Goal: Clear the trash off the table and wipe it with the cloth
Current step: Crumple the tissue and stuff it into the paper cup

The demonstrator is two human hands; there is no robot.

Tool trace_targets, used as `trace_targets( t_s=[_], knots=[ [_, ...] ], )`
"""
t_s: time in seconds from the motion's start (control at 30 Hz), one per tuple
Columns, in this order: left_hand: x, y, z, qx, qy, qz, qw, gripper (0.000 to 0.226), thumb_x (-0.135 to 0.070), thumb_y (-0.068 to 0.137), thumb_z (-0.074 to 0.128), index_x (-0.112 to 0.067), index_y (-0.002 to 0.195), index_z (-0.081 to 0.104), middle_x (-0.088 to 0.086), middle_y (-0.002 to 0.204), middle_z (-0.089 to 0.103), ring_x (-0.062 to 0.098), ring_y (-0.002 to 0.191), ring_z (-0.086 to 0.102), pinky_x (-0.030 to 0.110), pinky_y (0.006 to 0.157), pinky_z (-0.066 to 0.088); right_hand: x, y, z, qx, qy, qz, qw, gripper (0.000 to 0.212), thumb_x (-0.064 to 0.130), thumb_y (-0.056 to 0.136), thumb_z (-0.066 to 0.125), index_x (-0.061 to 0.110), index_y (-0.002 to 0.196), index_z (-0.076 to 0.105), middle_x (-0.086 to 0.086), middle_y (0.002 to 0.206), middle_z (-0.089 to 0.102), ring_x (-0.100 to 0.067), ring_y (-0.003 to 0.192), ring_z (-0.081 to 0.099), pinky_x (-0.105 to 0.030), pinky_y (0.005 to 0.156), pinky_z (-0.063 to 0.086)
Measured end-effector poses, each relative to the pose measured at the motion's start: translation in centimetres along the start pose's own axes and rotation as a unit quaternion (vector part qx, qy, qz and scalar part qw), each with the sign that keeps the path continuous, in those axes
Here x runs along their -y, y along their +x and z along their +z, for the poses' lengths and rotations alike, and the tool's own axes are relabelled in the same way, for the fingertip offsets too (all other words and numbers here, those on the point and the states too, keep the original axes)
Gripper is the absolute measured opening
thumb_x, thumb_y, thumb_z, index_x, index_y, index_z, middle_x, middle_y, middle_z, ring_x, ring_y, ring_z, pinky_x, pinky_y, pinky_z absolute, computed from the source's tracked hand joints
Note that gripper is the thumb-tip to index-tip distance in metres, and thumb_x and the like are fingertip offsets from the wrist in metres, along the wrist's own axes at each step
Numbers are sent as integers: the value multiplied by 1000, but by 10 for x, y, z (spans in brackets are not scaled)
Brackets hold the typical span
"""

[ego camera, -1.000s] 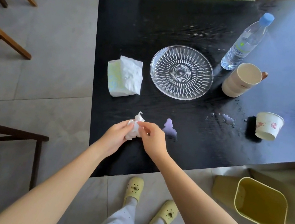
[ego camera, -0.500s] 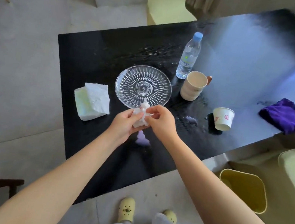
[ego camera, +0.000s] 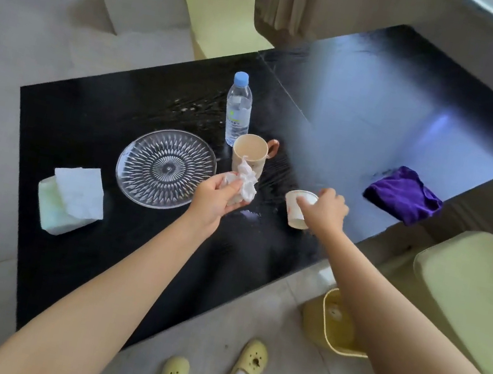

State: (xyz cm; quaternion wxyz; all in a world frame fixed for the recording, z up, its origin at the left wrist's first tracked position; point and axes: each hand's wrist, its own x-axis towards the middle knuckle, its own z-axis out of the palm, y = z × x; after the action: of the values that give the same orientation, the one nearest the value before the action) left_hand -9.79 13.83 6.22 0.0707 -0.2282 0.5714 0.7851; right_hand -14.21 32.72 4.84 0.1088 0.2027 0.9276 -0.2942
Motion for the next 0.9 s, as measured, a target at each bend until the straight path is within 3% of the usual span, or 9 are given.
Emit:
trace_targets(
  t_s=[0.13, 0.27, 0.43, 0.57, 0.7, 0.77, 0.83, 0.9],
  knots=[
    [8, 6, 16, -35, 13, 1, 999, 33, -12, 92, 57, -3, 123, 57, 10, 113, 67, 20, 98, 66, 34, 82, 58, -28, 30, 19, 34, -92, 35, 995, 79, 56, 78, 62, 3, 131, 38, -18, 133, 45, -35, 125, 38, -42, 98, 40],
    [21, 10, 19, -58, 22, -9, 998, 30, -12, 92, 56, -5, 122, 58, 13, 120, 65, 25, 110, 64, 40, 91, 54, -32, 47, 45, 56, -75, 46, 995, 86, 58, 74, 65, 2, 132, 36, -15, 134, 46, -33, 125, 40, -41, 100, 38],
    [28, 10, 20, -60, 58, -12, 996, 31, -13, 93, 55, -7, 123, 58, 10, 120, 65, 21, 109, 64, 33, 85, 56, -40, 63, 57, 53, -44, 69, 995, 68, 40, 80, 63, 1, 130, 40, -16, 134, 47, -33, 126, 41, -41, 101, 37],
    [22, 19, 34, -48, 98, -9, 994, 30, -16, 92, 58, -9, 120, 60, 11, 121, 65, 21, 109, 64, 39, 91, 55, -51, 66, 45, 72, 46, 99, 991, 61, 28, 72, 70, 4, 123, 47, -14, 127, 48, -34, 121, 45, -42, 96, 42],
    [2, 29, 67, -12, 189, 44, 981, 19, -32, 80, 68, -27, 99, 68, 7, 112, 68, 23, 106, 65, 46, 95, 52, -69, 43, 13, 105, 232, -46, 966, 31, 18, 64, 70, 3, 89, 60, -10, 84, 61, -26, 81, 61, -37, 67, 49],
    [-9, 32, 85, 33, 264, 97, 959, 20, -32, 82, 68, -27, 101, 68, 1, 109, 67, 19, 105, 62, 35, 95, 52, -72, 25, -7, 128, 281, -112, 945, 28, 5, 69, 72, 3, 93, 58, 3, 79, 53, -15, 77, 53, -34, 68, 47],
    [-18, 33, 102, 93, 342, 161, 921, 23, -24, 87, 65, -20, 109, 66, -5, 105, 61, 10, 100, 54, 8, 84, 44, -73, 13, -22, 142, 293, -151, 933, 37, 0, 74, 70, 17, 101, 51, 5, 94, 49, -10, 88, 51, -27, 80, 46],
    [-26, 32, 118, 151, 393, 202, 884, 25, -20, 86, 66, -18, 111, 66, -3, 109, 60, 7, 97, 51, -1, 73, 38, -76, 10, -30, 113, 298, -167, 933, 45, 4, 75, 70, 21, 108, 44, -1, 112, 49, -15, 102, 52, -22, 89, 45]
  ],
)
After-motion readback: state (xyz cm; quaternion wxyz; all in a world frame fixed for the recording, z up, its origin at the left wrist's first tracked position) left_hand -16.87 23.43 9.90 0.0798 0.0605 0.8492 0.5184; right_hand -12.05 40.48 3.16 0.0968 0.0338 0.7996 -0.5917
